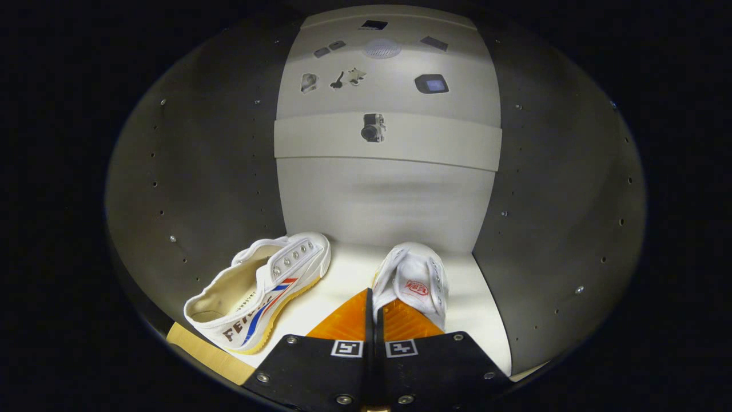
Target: Open the shoe cabinet door, grab the shoes and put them into the shoe cabinet, then close the shoe cabinet door.
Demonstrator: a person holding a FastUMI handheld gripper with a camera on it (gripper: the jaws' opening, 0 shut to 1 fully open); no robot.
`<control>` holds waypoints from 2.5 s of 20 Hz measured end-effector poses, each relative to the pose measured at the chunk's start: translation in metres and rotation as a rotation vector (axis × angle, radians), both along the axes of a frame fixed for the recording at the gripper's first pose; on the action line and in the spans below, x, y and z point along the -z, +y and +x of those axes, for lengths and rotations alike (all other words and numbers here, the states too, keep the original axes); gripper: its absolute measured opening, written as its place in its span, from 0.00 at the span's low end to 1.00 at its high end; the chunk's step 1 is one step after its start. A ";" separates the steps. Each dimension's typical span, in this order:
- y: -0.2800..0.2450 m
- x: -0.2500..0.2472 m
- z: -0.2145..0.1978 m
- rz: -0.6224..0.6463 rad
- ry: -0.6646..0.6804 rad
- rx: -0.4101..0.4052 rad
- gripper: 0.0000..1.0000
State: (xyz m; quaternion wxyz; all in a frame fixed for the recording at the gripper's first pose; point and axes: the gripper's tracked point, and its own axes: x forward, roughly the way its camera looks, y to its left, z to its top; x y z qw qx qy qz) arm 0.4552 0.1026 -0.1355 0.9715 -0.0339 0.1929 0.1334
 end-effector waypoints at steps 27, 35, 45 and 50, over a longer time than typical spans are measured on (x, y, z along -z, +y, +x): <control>-0.017 -0.073 -0.149 -0.017 -0.169 0.123 0.45; -0.035 -0.095 -0.235 0.039 -0.191 0.155 0.59; -0.076 -0.132 -0.358 0.078 -0.244 0.208 0.70; -0.092 -0.148 -0.402 0.069 -0.268 0.232 0.72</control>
